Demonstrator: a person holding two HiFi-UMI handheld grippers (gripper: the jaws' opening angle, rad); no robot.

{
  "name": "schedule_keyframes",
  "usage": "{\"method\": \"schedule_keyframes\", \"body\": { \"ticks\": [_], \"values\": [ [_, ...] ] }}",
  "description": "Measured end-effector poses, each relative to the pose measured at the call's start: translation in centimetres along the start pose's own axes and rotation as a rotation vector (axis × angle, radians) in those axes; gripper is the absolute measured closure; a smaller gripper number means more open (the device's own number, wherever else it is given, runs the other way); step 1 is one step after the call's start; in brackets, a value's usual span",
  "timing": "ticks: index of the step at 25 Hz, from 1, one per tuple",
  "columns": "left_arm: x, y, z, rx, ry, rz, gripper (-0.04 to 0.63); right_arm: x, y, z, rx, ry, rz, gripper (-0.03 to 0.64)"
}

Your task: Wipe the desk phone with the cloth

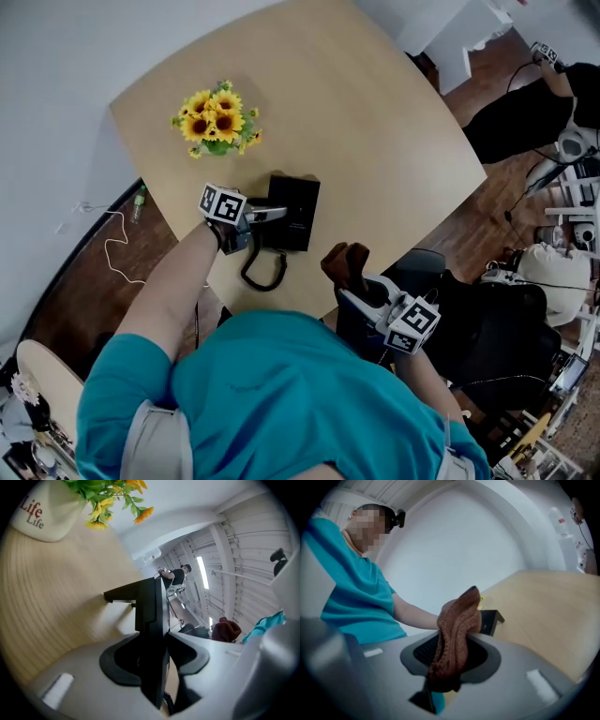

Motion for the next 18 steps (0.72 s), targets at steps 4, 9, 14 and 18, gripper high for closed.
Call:
{"method": "schedule_keyframes", "body": {
  "ticks": [4, 9, 14, 18],
  "values": [
    [0.0, -0.4, 0.0, 0.016, -0.003, 0.013, 0.408, -0.2, -0.6, 0.8, 0.009, -0.009, -0.007, 0.503],
    [1.0, -0.6, 0.6, 0.033, -0.020, -0.007, 0.426, -0.3, -0.4, 0.9, 0.020, -0.003, 0.008, 0.503],
    [4.2, -0.5, 2.1, 0.061, -0.079, -0.020, 0.427, -0.4, 0.6, 0.6, 0.026, 0.002, 0.050, 0.503],
    [8.0, 0.4, 3.9, 0.100, -0.107, -0.007, 0.427, -0.6, 3.0, -0.1, -0.003, 0.003, 0.211, 0.503]
  ]
}}
Point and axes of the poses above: the fingertips, and each gripper's own axes: z backward along the fingers, x to its right, y out of its top, the point moved 7 cm from there along z, backward along the fingers, and after that the axes turned 2 degrees about y, right-handed, at the moved point
